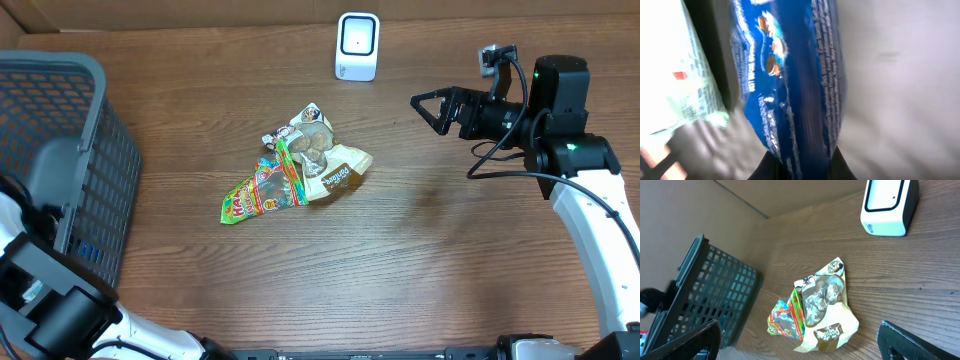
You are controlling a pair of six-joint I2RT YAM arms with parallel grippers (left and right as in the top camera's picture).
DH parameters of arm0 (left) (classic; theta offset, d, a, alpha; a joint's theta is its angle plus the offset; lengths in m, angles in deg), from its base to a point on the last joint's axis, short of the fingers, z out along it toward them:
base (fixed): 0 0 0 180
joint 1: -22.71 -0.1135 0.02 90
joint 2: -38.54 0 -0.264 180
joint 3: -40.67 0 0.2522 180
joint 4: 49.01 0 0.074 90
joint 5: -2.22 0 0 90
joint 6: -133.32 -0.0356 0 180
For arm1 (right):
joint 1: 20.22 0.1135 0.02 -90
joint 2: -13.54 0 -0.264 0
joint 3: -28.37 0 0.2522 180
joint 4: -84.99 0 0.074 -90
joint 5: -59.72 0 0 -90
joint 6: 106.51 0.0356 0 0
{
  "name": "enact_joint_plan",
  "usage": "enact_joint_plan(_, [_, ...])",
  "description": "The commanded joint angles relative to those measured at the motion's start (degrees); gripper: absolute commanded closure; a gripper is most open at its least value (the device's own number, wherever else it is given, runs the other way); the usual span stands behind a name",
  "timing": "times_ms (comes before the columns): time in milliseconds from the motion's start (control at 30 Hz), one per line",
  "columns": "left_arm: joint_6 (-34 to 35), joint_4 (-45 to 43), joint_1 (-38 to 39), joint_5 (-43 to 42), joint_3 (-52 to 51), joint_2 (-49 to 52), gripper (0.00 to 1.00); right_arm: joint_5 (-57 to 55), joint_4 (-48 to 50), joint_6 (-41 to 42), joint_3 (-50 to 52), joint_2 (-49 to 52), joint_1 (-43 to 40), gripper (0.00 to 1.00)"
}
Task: Scan the item barcode
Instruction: 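Reach the left gripper into the basket and grasp the blue packet, then lift the blue packet out and place it left of the gummy bag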
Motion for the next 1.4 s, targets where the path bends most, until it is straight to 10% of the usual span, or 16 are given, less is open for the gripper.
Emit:
enact_joint_plan(0, [-1.4,5.0,2.9,-2.4,13.6,-1.1,0.96,0.1,0.2,-0.2,-1.3,-0.7,0.1,0.00])
enact_joint_plan(333, [-6.2,23.6,18.1,-4.8,50.7,-1.8,0.96,0.1,0.2,-0.2,-1.3,-0.7,0.1,0.00])
enact_joint_plan(567, [-15.9,31.9,35.4,-5.4,58.6,-2.9,0.96,0.1,0.2,-0.2,-1.3,-0.7,0.1,0.00])
enact_joint_plan(1200, [-10.7,29.9,54.3,-2.3,16.2,-2.7,0.95,0.1,-0.1,-0.2,-1.3,-0.7,0.1,0.00])
enact_joint_plan(1367, [-10.8,26.8,54.3,-1.9,8.1,-2.7,0.63,0.1,-0.1,-0.2,-1.3,-0.7,0.1,0.00])
